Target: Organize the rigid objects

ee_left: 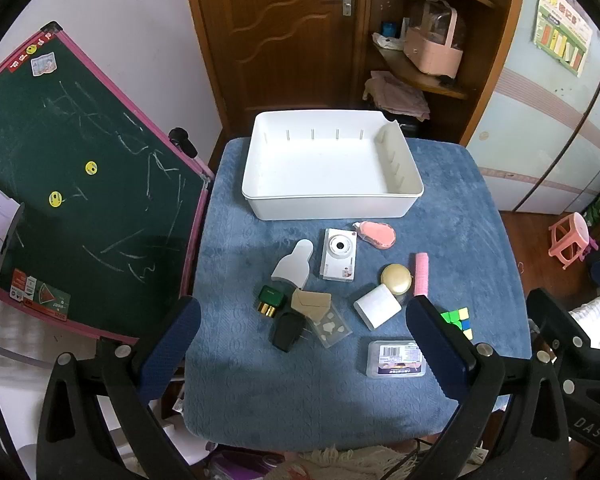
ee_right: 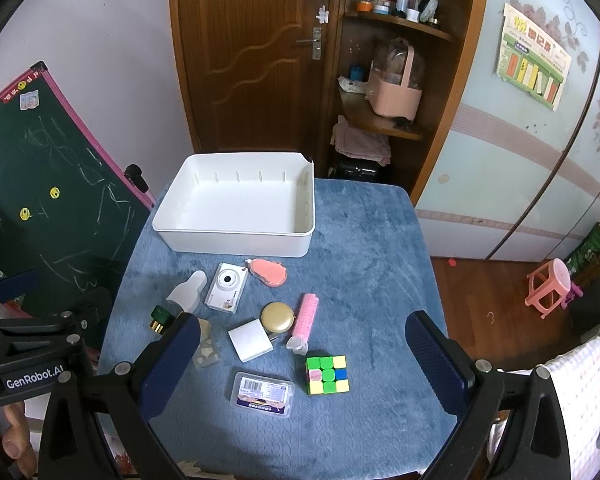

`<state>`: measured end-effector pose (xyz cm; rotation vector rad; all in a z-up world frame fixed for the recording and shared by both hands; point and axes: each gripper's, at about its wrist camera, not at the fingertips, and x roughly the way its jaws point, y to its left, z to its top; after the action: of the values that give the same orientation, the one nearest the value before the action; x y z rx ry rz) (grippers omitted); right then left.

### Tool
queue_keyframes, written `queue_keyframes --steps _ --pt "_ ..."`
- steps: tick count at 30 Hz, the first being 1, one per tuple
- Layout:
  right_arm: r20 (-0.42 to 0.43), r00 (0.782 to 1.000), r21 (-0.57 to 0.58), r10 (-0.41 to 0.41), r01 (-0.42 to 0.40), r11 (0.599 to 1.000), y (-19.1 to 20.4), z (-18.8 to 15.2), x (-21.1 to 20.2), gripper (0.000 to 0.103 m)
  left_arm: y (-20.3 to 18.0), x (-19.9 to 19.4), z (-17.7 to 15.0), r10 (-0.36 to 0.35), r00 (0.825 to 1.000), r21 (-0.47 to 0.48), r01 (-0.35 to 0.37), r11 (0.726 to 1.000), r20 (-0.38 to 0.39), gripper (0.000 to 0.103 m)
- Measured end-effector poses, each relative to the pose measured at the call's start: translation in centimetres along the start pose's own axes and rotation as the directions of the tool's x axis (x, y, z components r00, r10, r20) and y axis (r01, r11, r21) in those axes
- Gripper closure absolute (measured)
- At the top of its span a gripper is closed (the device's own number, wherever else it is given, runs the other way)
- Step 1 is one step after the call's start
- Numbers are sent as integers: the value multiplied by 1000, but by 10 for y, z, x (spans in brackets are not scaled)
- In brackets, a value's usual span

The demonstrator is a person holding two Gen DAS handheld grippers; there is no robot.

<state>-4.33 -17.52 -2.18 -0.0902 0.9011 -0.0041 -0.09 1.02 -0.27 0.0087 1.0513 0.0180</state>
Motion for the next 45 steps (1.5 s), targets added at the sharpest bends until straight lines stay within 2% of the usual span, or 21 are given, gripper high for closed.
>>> queue_keyframes --steps 45 --pt "11 1000 -15 1 -1 1000 6 3 0 0 2 -1 3 4 1000 3 -4 1000 2 1"
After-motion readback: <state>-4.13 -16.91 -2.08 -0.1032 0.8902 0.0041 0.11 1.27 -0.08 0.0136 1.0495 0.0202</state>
